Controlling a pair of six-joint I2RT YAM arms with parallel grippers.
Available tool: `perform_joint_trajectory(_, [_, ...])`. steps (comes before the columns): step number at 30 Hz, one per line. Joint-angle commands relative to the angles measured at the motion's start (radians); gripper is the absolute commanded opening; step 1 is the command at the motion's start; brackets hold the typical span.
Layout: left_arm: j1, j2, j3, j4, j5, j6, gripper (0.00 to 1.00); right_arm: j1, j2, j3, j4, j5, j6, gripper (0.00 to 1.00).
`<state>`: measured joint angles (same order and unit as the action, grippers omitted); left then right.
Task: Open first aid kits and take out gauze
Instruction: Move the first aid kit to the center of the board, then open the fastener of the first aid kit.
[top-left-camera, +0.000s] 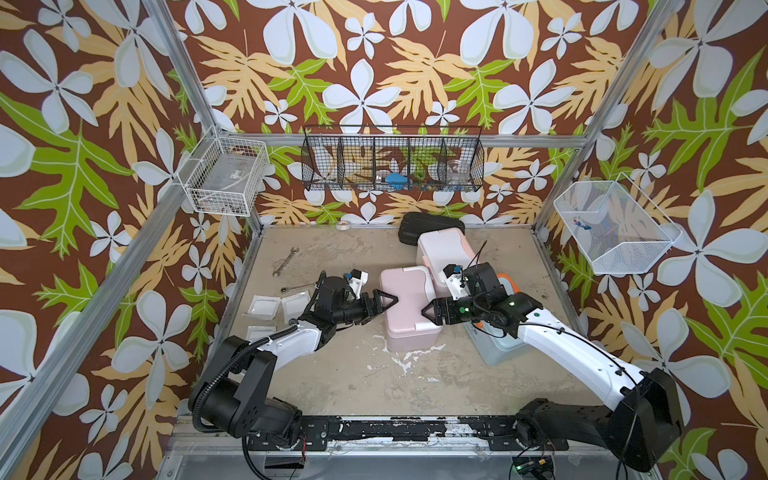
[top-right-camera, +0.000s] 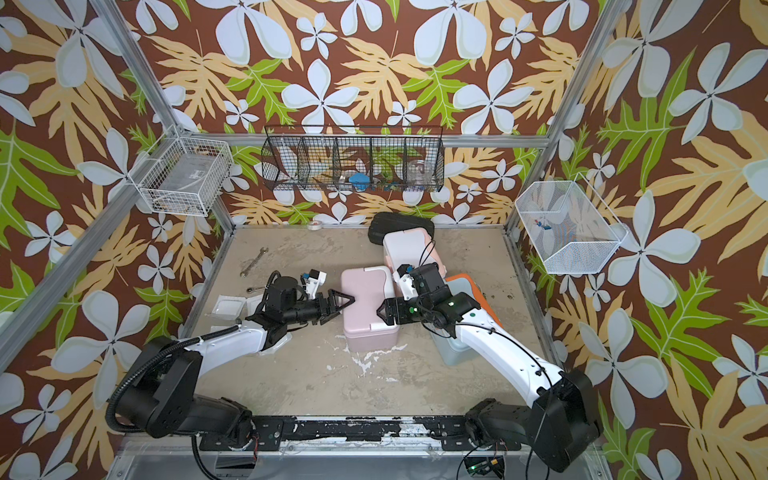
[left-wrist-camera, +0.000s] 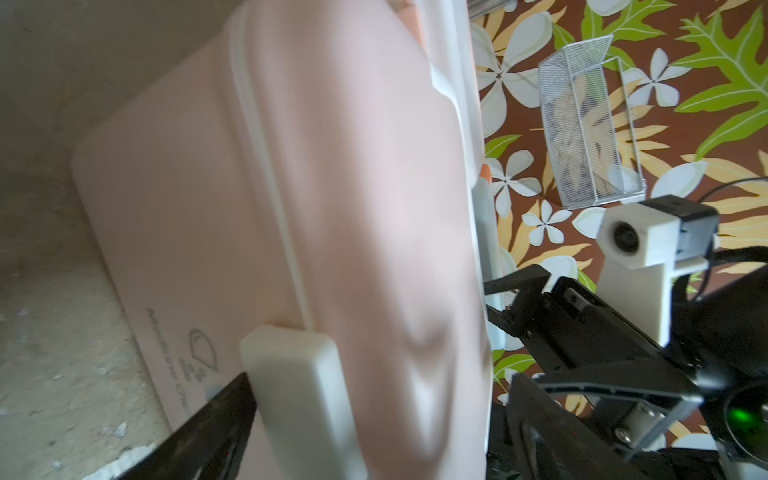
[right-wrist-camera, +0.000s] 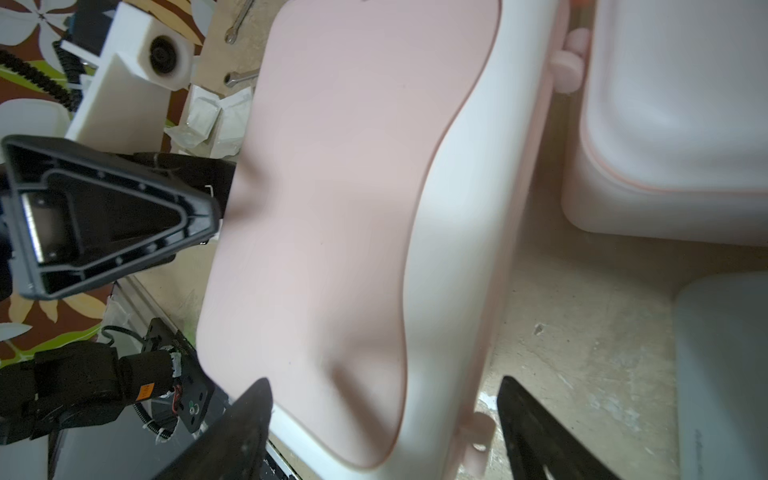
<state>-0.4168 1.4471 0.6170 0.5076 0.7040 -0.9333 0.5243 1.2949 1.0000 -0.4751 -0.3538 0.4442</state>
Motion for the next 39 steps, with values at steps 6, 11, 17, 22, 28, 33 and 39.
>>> perform_joint_trajectory(6, [0.051,0.029,-0.074,0.282,0.127,-0.132,0.87,0.006,0.149,0.120,-0.027,0.066,-0.036,0.84])
perform_joint_trajectory(11, [0.080,0.071,-0.132,0.527,0.187,-0.266,0.83,0.028,0.248,0.189,-0.088,0.153,-0.080,0.86])
perform_joint_trajectory(17, [0.080,0.132,-0.151,0.671,0.215,-0.343,0.82,0.047,0.259,0.207,-0.143,0.234,-0.106,0.88])
perform_joint_trajectory(22, [0.080,0.182,-0.161,0.792,0.225,-0.416,0.83,0.088,0.275,0.196,-0.169,0.249,-0.122,0.88])
perform_joint_trajectory(28, [0.080,0.206,-0.165,0.817,0.222,-0.430,0.88,0.129,0.305,0.160,-0.186,0.295,-0.117,0.88])
perform_joint_trajectory(33, [0.081,0.207,-0.176,0.911,0.228,-0.487,0.85,0.131,0.315,0.130,-0.203,0.337,-0.110,0.87])
perform_joint_trajectory(39, [0.080,0.227,-0.193,1.131,0.229,-0.643,0.74,0.131,0.326,0.099,-0.228,0.415,-0.104,0.83])
